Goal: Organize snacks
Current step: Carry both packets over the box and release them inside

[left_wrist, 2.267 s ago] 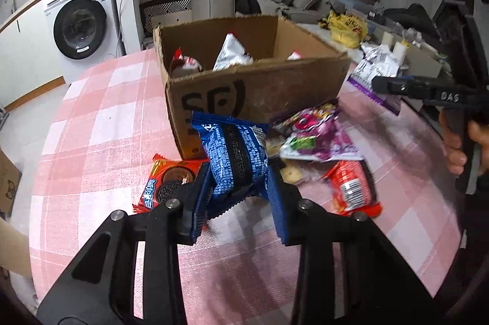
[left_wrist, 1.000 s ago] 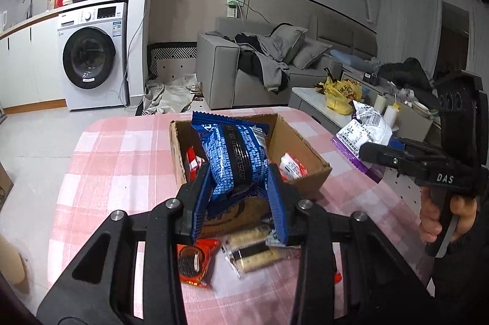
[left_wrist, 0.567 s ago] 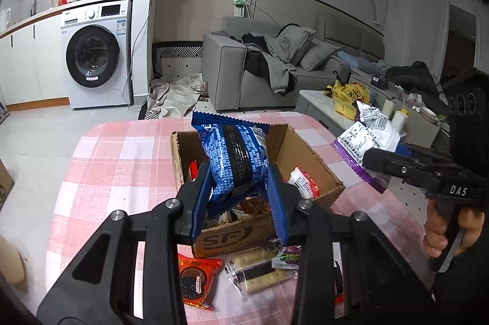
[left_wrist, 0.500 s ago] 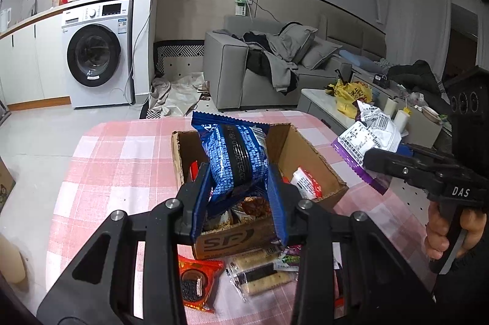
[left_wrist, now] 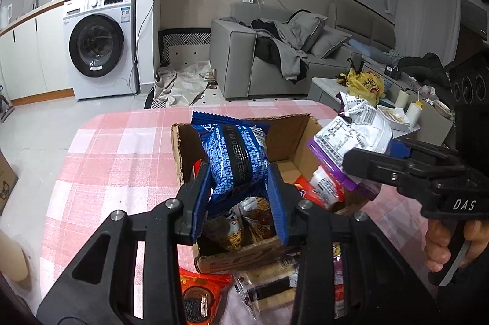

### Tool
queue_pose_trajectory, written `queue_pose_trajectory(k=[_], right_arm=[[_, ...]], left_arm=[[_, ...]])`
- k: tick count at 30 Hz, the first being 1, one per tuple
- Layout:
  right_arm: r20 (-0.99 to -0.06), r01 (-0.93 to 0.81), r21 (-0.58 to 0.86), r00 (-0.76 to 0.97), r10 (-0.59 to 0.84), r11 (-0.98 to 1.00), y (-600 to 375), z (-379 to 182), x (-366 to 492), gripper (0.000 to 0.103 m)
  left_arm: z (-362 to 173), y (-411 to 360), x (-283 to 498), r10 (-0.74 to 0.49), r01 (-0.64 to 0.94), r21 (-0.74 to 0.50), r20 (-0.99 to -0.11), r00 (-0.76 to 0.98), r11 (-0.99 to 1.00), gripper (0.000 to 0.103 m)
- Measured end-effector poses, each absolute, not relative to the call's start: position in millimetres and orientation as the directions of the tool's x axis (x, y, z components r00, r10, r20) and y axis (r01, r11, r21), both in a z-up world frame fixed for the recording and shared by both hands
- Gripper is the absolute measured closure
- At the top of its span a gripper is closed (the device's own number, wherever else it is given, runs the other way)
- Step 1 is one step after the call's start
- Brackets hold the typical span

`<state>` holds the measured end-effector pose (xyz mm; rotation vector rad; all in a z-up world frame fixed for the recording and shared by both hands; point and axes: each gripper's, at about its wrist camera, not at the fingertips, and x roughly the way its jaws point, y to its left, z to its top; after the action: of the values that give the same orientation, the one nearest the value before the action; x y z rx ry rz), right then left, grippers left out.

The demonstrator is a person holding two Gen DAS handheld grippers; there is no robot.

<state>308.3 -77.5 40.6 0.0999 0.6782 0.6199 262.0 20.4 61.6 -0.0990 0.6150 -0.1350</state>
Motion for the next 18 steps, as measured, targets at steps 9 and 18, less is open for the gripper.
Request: queue_pose_trajectory(k=[9,18], right_arm=[[-0.601,-0.48,0.254,0.602,0.526,0.84,-63,22,335,0.039],[-0.622,-0.461,0.205,0.62,0.478,0.863,-54,13,349,0.038]], left_arm=[[34,21,299,-0.13,0.067,-0.125,-0.61,0.782,0.99,0.07],[19,17,325,-0.106,0.069,-0.083,-0.632,0.768,0.994,0.07]])
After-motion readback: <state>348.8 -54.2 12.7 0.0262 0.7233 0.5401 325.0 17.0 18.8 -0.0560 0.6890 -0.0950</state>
